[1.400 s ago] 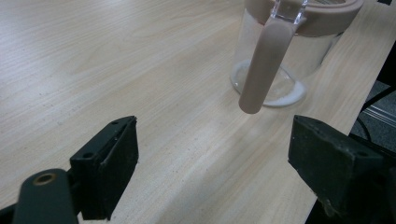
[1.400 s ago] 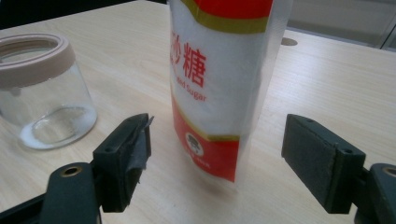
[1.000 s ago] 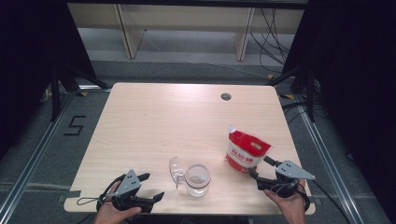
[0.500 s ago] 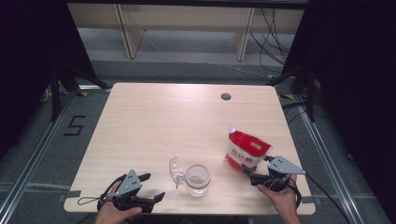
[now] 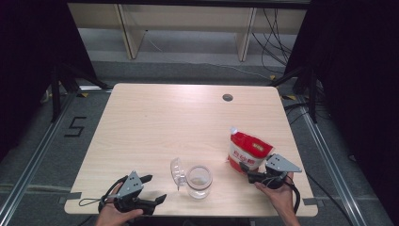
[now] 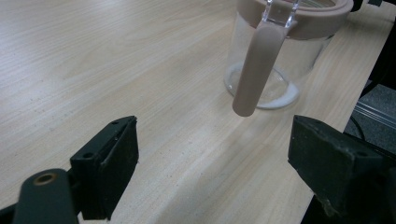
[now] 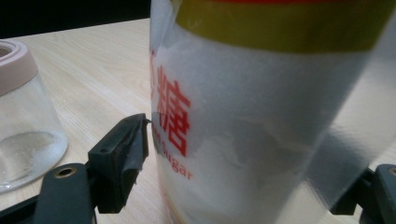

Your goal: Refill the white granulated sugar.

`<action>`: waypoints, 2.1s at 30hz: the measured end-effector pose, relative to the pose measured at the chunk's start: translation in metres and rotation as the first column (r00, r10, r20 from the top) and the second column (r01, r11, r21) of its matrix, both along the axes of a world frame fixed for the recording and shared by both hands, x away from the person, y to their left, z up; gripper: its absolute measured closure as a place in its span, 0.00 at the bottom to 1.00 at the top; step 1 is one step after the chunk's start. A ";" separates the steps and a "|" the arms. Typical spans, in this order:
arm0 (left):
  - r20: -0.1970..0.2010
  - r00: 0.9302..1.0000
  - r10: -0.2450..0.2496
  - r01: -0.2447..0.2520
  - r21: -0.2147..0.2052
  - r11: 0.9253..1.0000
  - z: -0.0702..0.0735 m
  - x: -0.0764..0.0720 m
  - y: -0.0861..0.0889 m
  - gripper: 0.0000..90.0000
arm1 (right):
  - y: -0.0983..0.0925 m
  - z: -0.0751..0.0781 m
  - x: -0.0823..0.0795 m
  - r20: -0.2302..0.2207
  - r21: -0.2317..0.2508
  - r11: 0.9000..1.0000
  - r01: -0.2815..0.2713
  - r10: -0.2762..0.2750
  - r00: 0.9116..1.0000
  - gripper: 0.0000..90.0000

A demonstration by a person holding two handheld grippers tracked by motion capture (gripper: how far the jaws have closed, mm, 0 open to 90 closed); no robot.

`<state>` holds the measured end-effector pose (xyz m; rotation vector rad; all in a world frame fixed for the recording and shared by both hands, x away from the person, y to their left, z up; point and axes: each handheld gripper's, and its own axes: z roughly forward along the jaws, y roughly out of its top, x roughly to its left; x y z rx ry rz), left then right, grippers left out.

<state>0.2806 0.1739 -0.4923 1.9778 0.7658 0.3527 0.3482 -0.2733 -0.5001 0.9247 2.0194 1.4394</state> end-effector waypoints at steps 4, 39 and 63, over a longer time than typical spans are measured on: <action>0.002 1.000 -0.007 0.007 -0.001 1.000 0.000 0.000 0.000 0.18 | 0.002 -0.004 0.005 0.011 -0.011 1.000 -0.015 0.015 1.000 0.27; -0.015 1.000 -0.002 0.002 -0.001 1.000 -0.001 -0.002 -0.002 0.18 | 0.005 -0.014 0.015 0.048 0.032 0.998 -0.048 0.046 0.998 0.30; -0.015 1.000 -0.006 0.006 -0.009 1.000 -0.001 -0.002 -0.004 0.18 | 0.007 -0.014 0.018 0.082 0.012 0.997 -0.083 0.082 0.993 0.45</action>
